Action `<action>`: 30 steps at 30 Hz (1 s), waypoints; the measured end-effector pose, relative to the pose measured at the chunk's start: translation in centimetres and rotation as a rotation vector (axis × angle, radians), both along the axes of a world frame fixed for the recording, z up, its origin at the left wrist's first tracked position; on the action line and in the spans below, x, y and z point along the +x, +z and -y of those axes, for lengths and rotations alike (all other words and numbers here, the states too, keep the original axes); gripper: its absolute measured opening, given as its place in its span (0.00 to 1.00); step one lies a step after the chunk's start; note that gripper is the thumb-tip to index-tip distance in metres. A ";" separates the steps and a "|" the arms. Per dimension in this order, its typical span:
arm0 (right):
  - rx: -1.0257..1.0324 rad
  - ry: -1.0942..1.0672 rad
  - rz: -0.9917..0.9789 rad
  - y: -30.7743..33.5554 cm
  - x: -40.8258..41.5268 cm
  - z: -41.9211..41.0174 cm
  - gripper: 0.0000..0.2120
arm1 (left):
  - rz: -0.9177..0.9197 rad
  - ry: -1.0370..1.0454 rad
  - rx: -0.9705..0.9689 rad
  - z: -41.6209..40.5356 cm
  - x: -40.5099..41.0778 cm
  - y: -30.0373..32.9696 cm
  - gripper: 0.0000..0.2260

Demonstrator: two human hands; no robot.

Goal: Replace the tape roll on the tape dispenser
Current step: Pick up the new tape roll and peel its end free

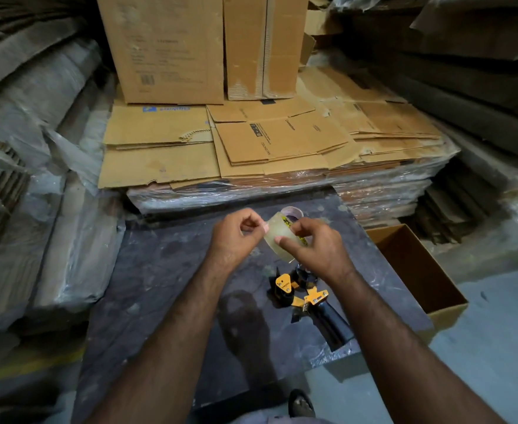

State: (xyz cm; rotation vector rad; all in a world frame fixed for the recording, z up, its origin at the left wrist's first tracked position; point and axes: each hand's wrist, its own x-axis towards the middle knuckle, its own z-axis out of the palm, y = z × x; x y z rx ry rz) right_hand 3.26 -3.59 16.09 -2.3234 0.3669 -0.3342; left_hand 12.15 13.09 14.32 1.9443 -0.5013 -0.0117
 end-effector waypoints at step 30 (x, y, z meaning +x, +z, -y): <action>0.342 0.420 -0.136 -1.6 7.8 15.9 0.11 | -0.067 0.123 0.289 11.5 2.7 1.9 0.03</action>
